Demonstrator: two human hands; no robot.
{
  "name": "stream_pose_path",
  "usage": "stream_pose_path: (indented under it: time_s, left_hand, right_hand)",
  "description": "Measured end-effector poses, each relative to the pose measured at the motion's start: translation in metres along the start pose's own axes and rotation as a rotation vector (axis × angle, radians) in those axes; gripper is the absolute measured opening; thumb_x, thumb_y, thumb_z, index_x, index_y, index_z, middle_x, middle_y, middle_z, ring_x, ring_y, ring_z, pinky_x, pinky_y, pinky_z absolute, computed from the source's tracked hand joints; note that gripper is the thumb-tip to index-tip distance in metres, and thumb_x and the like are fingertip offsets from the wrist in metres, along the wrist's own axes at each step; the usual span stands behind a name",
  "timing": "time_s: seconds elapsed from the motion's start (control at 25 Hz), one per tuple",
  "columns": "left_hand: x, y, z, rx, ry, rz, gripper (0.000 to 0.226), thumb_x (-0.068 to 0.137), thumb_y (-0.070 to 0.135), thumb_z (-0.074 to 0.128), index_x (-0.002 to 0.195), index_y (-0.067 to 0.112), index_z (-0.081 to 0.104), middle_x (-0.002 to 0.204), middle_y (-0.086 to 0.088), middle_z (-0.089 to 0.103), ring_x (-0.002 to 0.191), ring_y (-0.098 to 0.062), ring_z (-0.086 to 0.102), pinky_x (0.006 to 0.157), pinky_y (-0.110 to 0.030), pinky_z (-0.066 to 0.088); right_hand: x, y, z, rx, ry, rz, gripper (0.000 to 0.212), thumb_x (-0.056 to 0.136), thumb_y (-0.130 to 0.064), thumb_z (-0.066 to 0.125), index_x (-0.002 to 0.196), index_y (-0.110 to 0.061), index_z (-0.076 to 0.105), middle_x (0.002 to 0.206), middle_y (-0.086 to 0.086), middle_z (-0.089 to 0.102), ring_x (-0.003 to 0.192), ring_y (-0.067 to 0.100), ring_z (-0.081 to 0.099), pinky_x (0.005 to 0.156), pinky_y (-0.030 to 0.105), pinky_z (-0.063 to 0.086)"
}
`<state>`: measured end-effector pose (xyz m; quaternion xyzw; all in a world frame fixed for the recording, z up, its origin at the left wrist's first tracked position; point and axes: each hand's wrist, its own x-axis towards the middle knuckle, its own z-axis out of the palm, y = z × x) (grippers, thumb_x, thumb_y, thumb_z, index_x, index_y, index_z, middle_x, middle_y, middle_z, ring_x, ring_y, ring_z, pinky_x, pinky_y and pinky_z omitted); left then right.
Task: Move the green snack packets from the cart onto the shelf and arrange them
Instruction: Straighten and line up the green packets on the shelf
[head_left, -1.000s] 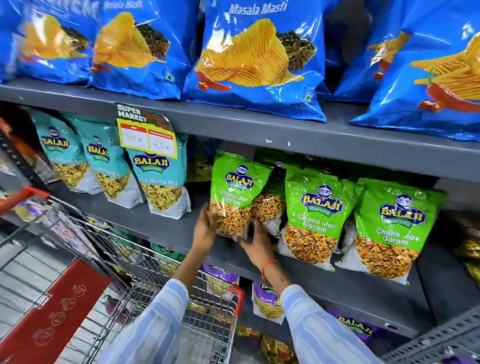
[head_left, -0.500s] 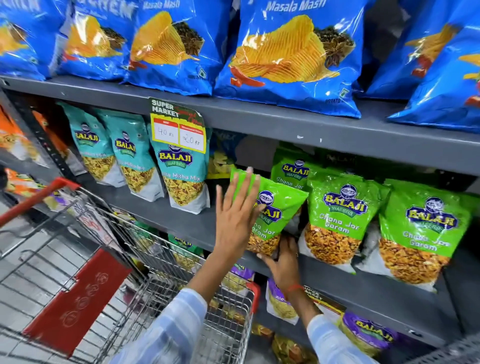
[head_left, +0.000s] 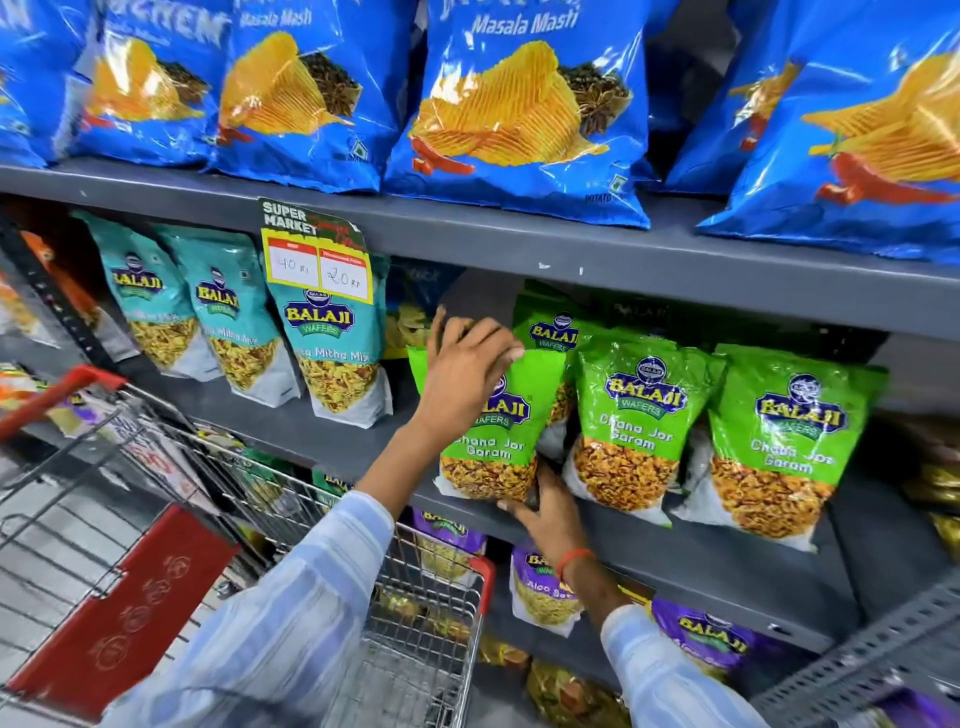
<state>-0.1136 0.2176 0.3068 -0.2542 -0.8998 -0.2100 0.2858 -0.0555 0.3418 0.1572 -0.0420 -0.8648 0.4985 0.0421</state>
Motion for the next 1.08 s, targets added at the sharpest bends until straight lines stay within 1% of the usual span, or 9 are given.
stream_pose_path:
  time_s: [0.16,0.24,0.36,0.48,0.56,0.64,0.76,0.96,1.08]
  left_hand:
    - [-0.001,-0.006,0.014,0.039,0.056,-0.017,0.033,0.089,0.043,0.045,0.115,0.027,0.059,0.127,0.001,0.061,0.126,-0.029,0.045,0.115,-0.058,0.014]
    - [-0.016,-0.012,0.024,0.039,0.106,-0.149,0.056,0.087,0.052,0.037,0.139,0.029,0.032,0.15,-0.001,0.035,0.142,-0.025,0.022,0.116,-0.051,0.004]
    - [-0.062,-0.024,0.051,-0.184,0.046,-0.392,0.083,0.077,0.072,0.022,0.143,0.028,-0.003,0.156,-0.001,0.0,0.145,-0.02,-0.001,0.117,-0.05,0.001]
    - [-0.095,-0.032,0.077,-0.687,-0.165,-0.554,0.116,0.055,0.093,0.023,0.145,0.021,0.008,0.155,-0.005,0.02,0.143,-0.024,0.019,0.117,-0.052,0.018]
    - [-0.099,-0.038,0.088,-0.824,-0.171,-0.583,0.109,0.052,0.094,0.032,0.138,0.027,0.026,0.141,0.001,0.043,0.128,-0.018,0.043,0.101,-0.018,0.038]
    - [-0.095,-0.046,0.095,-0.846,-0.13,-0.594,0.096,0.056,0.09,0.038,0.13,0.03,0.035,0.129,0.004,0.05,0.114,-0.008,0.05,0.081,0.001,0.038]
    - [-0.089,-0.051,0.099,-0.832,-0.121,-0.549,0.098,0.06,0.087,0.038,0.132,0.021,0.038,0.128,0.003,0.052,0.108,0.001,0.052,0.084,-0.012,0.041]
    - [-0.087,-0.047,0.089,-0.745,-0.193,-0.551,0.112,0.056,0.091,0.031,0.138,0.015,0.03,0.124,0.006,0.048,0.111,-0.011,0.049,0.086,-0.025,0.039]
    - [-0.09,-0.031,0.081,-0.619,-0.252,-0.549,0.075,0.086,0.054,0.046,0.141,0.009,0.021,0.133,-0.005,0.048,0.117,-0.022,0.051,0.087,-0.031,0.041]
  right_hand:
    - [-0.006,0.003,0.0,0.022,0.049,0.04,0.063,0.074,-0.018,0.075,0.128,-0.008,0.044,0.126,0.014,0.059,0.114,0.028,0.057,0.094,0.04,0.048]
    - [-0.005,0.002,0.003,0.03,0.098,0.042,0.059,0.075,-0.017,0.074,0.126,-0.007,0.046,0.125,0.014,0.061,0.114,0.028,0.057,0.094,0.035,0.047]
    - [0.001,-0.002,0.008,0.049,0.182,0.047,0.05,0.078,-0.013,0.07,0.123,-0.008,0.048,0.122,0.013,0.063,0.11,0.028,0.059,0.089,0.036,0.047]
    - [0.009,-0.002,0.012,0.055,0.211,0.115,0.051,0.079,-0.01,0.068,0.126,-0.009,0.047,0.119,0.016,0.065,0.105,0.028,0.062,0.087,0.038,0.051]
    - [0.015,-0.002,0.015,0.054,0.213,0.138,0.053,0.078,-0.012,0.07,0.125,-0.005,0.046,0.119,0.017,0.064,0.108,0.03,0.061,0.089,0.039,0.05]
    - [0.023,-0.005,0.018,0.067,0.222,0.146,0.048,0.077,-0.009,0.07,0.12,-0.002,0.049,0.116,0.018,0.065,0.109,0.03,0.061,0.089,0.034,0.048]
    - [0.028,-0.011,0.02,0.08,0.217,0.152,0.046,0.078,-0.009,0.068,0.12,-0.003,0.05,0.119,0.016,0.064,0.111,0.028,0.059,0.092,0.034,0.046]
    - [0.024,-0.021,0.013,0.09,0.164,0.167,0.054,0.077,-0.006,0.069,0.125,0.002,0.045,0.126,0.023,0.056,0.117,0.034,0.053,0.099,0.04,0.042]
    - [0.015,-0.028,-0.002,0.058,0.158,0.145,0.062,0.078,-0.008,0.069,0.131,0.002,0.038,0.134,0.022,0.049,0.124,0.033,0.047,0.103,0.035,0.039]
